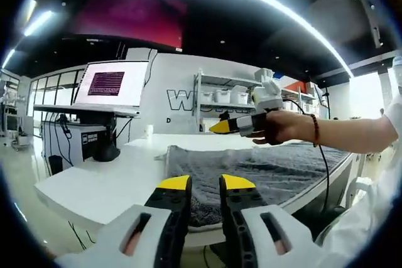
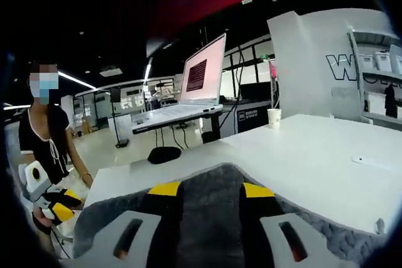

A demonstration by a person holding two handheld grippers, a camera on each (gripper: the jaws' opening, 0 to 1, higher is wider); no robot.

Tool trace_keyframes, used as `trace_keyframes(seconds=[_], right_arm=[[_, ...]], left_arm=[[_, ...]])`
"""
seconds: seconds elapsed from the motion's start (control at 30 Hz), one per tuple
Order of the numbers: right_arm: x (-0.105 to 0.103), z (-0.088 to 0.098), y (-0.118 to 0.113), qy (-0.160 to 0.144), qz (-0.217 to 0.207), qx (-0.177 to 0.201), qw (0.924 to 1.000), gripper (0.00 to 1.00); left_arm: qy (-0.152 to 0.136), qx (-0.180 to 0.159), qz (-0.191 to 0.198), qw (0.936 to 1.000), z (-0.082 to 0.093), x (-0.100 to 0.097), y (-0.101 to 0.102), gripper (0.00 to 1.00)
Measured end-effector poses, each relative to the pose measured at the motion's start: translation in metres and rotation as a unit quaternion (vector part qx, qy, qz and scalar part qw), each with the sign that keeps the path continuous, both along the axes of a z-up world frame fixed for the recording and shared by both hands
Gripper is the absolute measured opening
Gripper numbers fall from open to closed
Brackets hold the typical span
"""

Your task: Open the folded towel by lifting each exposed corner and separating the folded layers until the towel lies flat within the target outline without major curled edges

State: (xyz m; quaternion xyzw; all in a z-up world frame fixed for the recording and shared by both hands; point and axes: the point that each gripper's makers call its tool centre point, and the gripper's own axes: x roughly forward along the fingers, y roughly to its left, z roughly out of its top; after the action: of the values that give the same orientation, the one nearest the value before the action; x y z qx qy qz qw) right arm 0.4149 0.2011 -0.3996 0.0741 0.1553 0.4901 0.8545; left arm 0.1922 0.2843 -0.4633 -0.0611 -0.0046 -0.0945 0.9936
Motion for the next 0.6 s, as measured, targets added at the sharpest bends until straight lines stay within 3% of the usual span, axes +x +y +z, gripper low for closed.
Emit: trace_keyframes(seconds=[0.47,0.6], right_arm=[[-0.020,-0.001,-0.018,-0.047,-0.005,-0.031,0.9984,0.43],[-0.031,-0.002,-0.028,-0.066,-0.010,-0.038,0.9970,0.43]], left_arm=[[-0.019,0.025,-0.007,0.9995,0.013,-0.001,-0.008,0.23],[-0.030,0.032,-0.022,0.9988,0.022,-0.002,-0.018,0.25]])
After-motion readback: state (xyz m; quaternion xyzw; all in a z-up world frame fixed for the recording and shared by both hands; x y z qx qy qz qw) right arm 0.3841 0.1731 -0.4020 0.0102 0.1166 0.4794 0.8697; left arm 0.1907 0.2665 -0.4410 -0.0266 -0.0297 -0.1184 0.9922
